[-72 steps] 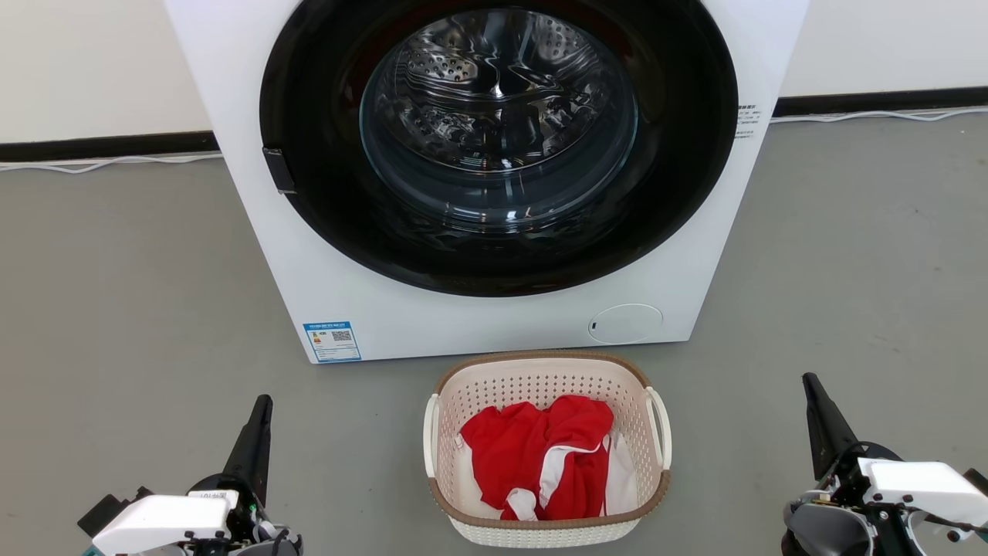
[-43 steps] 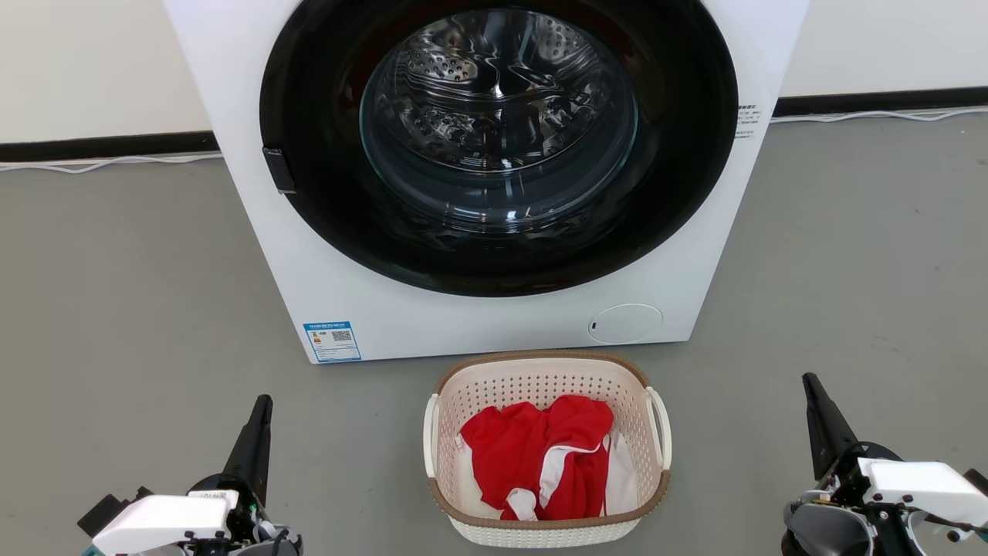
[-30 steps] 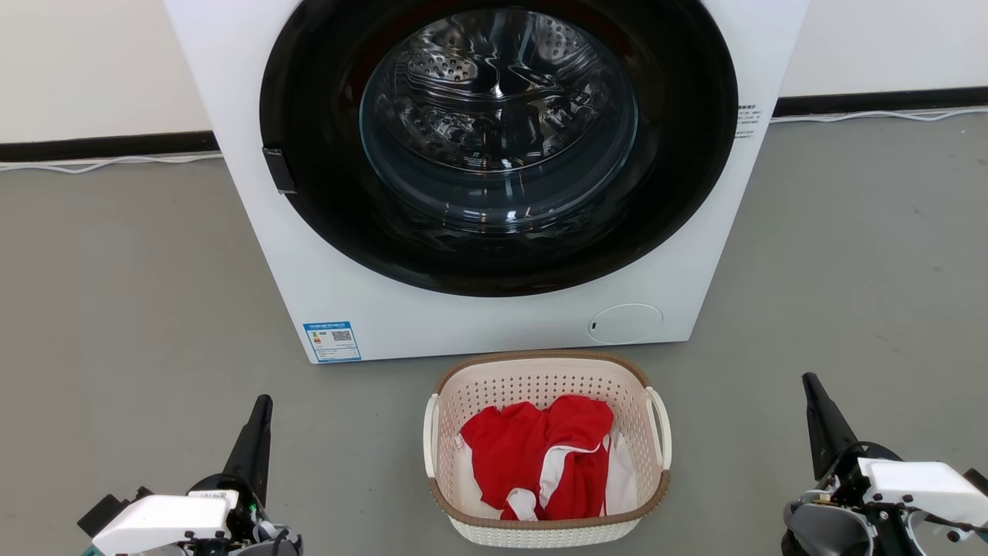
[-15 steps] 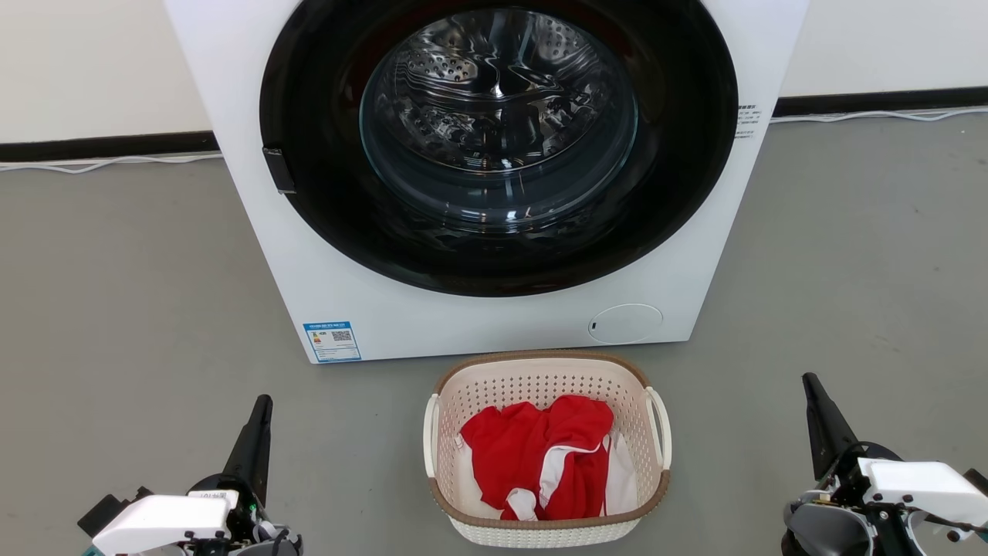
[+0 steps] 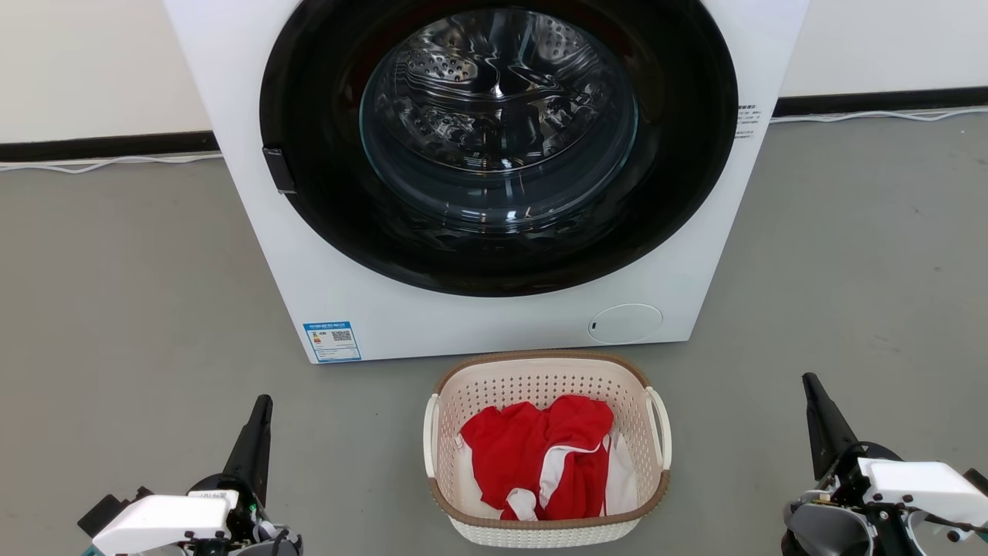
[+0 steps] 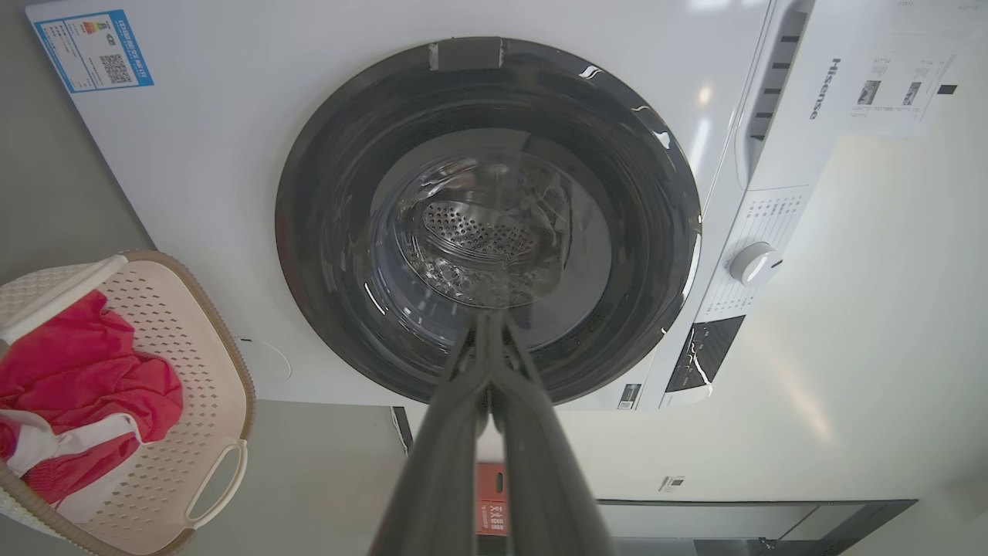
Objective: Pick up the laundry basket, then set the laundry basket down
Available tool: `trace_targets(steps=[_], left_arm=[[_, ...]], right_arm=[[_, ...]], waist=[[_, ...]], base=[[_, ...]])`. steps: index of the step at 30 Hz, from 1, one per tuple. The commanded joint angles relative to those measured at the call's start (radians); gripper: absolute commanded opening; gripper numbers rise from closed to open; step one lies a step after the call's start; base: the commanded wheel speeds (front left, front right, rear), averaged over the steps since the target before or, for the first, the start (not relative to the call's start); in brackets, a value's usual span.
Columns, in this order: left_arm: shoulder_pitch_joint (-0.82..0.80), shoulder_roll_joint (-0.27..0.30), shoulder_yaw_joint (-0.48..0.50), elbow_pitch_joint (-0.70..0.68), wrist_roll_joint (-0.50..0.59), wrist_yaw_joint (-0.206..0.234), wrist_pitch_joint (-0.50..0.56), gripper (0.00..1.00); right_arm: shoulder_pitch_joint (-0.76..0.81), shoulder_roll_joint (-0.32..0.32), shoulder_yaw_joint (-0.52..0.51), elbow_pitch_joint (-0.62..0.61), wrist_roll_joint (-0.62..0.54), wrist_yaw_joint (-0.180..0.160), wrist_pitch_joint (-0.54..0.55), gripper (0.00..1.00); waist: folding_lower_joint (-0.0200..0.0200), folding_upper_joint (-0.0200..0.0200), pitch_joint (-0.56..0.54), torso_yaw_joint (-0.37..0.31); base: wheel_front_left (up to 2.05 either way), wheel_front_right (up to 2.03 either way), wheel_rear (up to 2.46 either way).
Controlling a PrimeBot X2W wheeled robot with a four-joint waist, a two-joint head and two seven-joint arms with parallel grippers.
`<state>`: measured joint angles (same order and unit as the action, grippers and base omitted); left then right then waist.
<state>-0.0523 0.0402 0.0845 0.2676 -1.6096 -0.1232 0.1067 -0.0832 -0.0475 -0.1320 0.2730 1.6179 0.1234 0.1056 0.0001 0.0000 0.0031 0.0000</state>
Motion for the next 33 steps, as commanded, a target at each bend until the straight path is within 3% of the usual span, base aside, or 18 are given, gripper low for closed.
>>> trace_targets(steps=[1, 8, 9, 17, 23, 33], left_arm=[[-0.056, 0.010, 0.029, -0.023, 0.001, -0.007, 0.006, 0.00], [-0.056, 0.010, 0.029, -0.023, 0.001, -0.007, 0.006, 0.00], [0.000, 0.000, 0.000, 0.000, 0.000, 0.000, 0.000, 1.00], [0.008, 0.000, -0.012, -0.006, -0.001, 0.000, -0.022, 1.00], [0.015, 0.000, -0.019, -0.015, 0.008, -0.001, -0.040, 1.00], [0.019, 0.001, -0.028, -0.019, 0.087, -0.001, -0.069, 1.00]], right_arm=[[-0.025, -0.003, 0.018, -0.028, -0.009, 0.007, 0.008, 0.00], [-0.025, -0.003, 0.018, -0.028, -0.009, 0.007, 0.008, 0.00], [0.000, 0.000, 0.000, 0.000, 0.000, 0.000, 0.000, 1.00], [0.010, 0.000, 0.015, -0.009, -0.007, 0.000, -0.021, 1.00], [0.017, -0.002, 0.027, -0.019, -0.032, 0.001, -0.039, 1.00], [0.023, -0.002, 0.033, -0.035, -0.168, 0.001, -0.068, 1.00]], waist=[[0.0000, 0.0000, 0.000, 0.000], [0.0000, 0.0000, 0.000, 0.000], [0.0000, 0.0000, 0.000, 0.000], [0.0021, 0.0000, -0.002, 0.001], [0.0000, 0.0000, 0.000, 0.001], [0.0000, 0.0000, -0.001, 0.000]], base=[[0.00, 0.00, 0.00], [0.00, 0.00, 0.00], [0.00, 0.00, 0.00], [0.00, 0.00, 0.00], [0.00, 0.00, 0.00], [0.00, 0.00, 0.00]])
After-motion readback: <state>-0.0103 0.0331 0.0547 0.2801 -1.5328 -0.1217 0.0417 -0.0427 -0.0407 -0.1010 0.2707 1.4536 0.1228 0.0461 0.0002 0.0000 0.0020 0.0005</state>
